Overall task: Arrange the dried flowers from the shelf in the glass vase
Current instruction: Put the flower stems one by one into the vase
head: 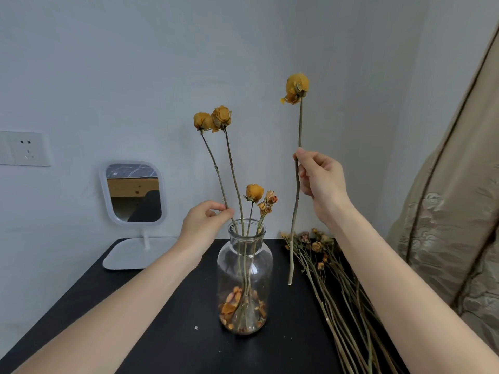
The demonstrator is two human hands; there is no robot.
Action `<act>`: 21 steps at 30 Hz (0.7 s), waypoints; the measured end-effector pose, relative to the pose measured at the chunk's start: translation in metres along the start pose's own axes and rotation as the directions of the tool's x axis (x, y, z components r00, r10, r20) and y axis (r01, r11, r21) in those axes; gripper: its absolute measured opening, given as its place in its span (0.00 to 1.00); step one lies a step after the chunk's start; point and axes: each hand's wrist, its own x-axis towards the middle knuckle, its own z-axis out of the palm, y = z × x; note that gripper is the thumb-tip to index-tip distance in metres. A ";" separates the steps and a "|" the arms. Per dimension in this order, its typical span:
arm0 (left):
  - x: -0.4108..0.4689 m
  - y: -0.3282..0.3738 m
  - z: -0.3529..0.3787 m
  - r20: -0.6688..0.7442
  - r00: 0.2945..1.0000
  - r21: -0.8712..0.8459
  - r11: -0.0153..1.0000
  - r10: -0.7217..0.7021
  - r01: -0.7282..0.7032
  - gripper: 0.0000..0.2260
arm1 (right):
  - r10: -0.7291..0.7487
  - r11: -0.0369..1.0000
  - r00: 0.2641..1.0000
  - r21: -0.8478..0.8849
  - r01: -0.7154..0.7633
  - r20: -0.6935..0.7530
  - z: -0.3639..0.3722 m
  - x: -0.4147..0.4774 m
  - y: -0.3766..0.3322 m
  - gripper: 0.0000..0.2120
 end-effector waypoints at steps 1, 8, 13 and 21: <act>-0.001 -0.002 -0.001 0.040 0.999 -0.013 1.000 -0.006 0.006 0.14 | -0.004 1.000 1.000 0.010 0.004 0.002 0.000 0.000 -0.001 0.13; -0.003 -0.027 -0.011 0.619 0.785 -0.027 0.998 -0.030 0.060 0.26 | -0.039 0.996 0.999 0.082 0.041 -0.016 -0.002 0.004 -0.010 0.12; 0.003 -0.038 0.000 0.538 0.842 0.064 0.998 -0.040 0.007 0.21 | -0.081 0.990 0.996 0.114 0.086 -0.048 -0.001 0.009 -0.016 0.12; -0.002 -0.037 0.022 0.370 0.929 0.099 0.993 0.017 -0.057 0.22 | -0.115 0.983 0.987 0.129 0.129 -0.111 -0.002 0.015 -0.021 0.12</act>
